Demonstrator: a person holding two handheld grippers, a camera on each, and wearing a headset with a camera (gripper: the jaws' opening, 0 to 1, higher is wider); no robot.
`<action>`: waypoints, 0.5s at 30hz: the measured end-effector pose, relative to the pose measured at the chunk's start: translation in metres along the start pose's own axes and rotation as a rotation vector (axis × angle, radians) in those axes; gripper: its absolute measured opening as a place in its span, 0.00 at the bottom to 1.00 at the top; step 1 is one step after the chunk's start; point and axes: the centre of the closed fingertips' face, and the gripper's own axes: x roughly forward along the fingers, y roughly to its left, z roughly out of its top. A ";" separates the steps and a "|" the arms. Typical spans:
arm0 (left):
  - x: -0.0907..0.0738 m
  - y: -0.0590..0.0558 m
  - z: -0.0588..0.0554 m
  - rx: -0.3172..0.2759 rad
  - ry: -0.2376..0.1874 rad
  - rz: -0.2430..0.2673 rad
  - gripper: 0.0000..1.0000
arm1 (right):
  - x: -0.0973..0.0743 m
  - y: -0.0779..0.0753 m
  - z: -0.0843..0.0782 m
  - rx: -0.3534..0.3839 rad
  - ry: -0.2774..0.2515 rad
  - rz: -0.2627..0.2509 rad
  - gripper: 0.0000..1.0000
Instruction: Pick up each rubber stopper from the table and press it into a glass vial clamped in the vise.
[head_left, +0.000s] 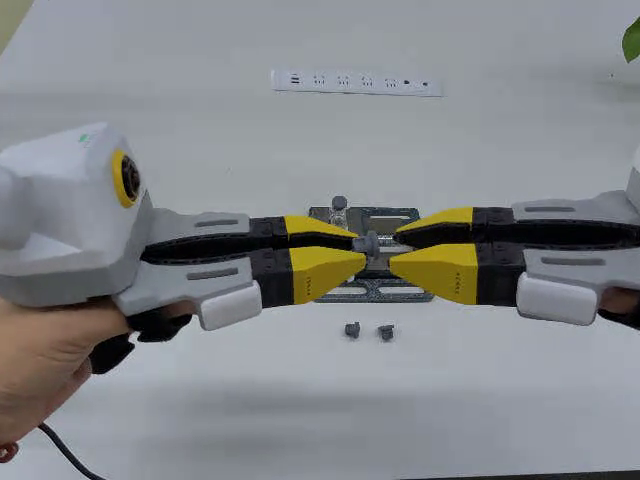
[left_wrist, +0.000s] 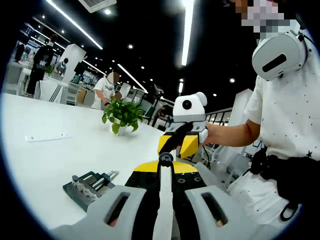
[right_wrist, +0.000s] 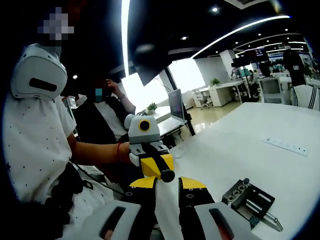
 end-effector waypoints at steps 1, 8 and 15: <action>0.001 -0.002 0.000 -0.003 0.000 -0.006 0.03 | 0.001 0.003 0.001 0.004 -0.006 0.013 0.12; 0.001 -0.009 0.006 -0.043 -0.033 -0.043 0.03 | 0.003 0.009 0.002 -0.003 -0.008 0.035 0.13; 0.001 -0.013 0.009 -0.073 -0.052 -0.067 0.03 | 0.005 0.014 0.005 -0.002 -0.020 0.057 0.12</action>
